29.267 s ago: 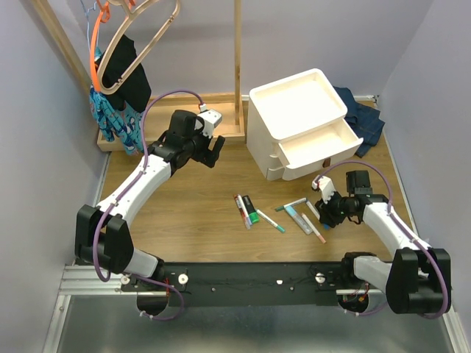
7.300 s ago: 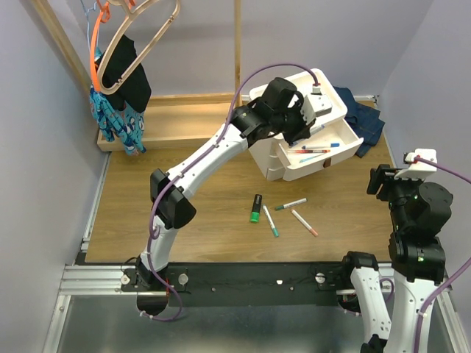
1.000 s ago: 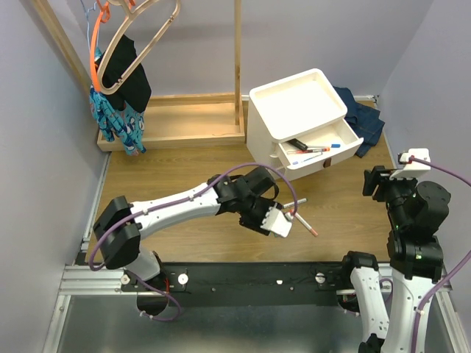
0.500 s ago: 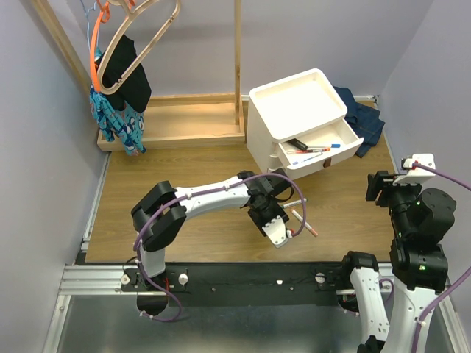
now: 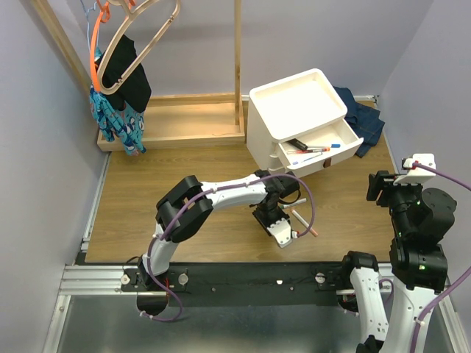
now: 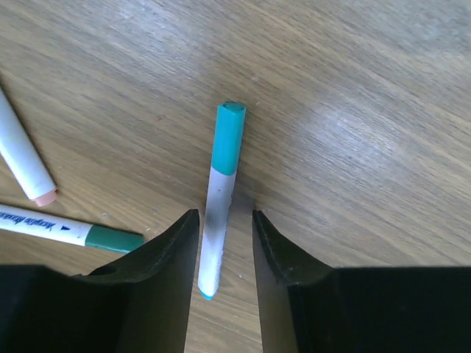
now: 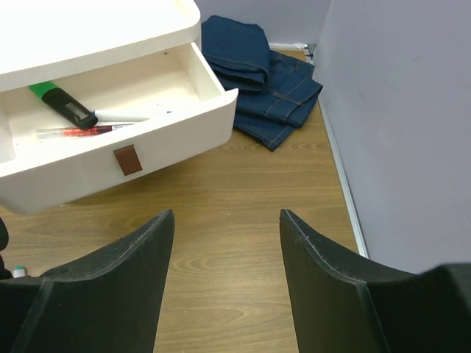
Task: Sort the stationery into containers
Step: Pick up the pen from the center of the board, then place the pen in the drawer.
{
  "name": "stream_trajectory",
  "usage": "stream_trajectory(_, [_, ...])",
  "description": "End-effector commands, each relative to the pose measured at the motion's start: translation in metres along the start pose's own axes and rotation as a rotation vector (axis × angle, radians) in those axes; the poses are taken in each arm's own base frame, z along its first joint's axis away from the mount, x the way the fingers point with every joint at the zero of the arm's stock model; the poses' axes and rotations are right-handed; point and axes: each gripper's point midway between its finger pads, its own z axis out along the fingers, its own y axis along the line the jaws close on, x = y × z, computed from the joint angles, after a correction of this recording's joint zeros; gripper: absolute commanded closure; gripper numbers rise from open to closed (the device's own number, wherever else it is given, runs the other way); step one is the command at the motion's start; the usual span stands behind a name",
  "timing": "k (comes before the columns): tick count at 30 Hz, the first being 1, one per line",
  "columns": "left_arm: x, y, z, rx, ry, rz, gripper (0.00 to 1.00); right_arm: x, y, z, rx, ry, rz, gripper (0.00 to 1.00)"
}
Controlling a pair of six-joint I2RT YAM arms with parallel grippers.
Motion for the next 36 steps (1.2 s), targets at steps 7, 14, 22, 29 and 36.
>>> stream_trajectory(7, [0.0, -0.015, 0.008, 0.129, 0.0, -0.076, 0.74, -0.006, -0.003, -0.003, 0.019, -0.015, 0.001, 0.33])
stream_trajectory(14, [-0.02, -0.025, 0.006, 0.128, -0.041, -0.228, 0.99, -0.006, -0.003, 0.0, 0.02, -0.023, 0.015, 0.33])
stream_trajectory(22, [-0.082, -0.004, -0.077, -0.07, -0.143, -0.335, 1.0, -0.015, -0.004, 0.002, 0.024, -0.042, 0.016, 0.33])
stream_trajectory(29, [-0.128, 0.056, -0.199, -0.376, -0.222, -0.379, 1.0, -0.019, -0.004, 0.005, 0.021, -0.064, 0.012, 0.33])
stream_trajectory(36, [-0.116, 0.126, -0.27, -0.764, -0.145, -0.368, 1.0, -0.026, -0.005, 0.003, 0.028, -0.099, 0.007, 0.33])
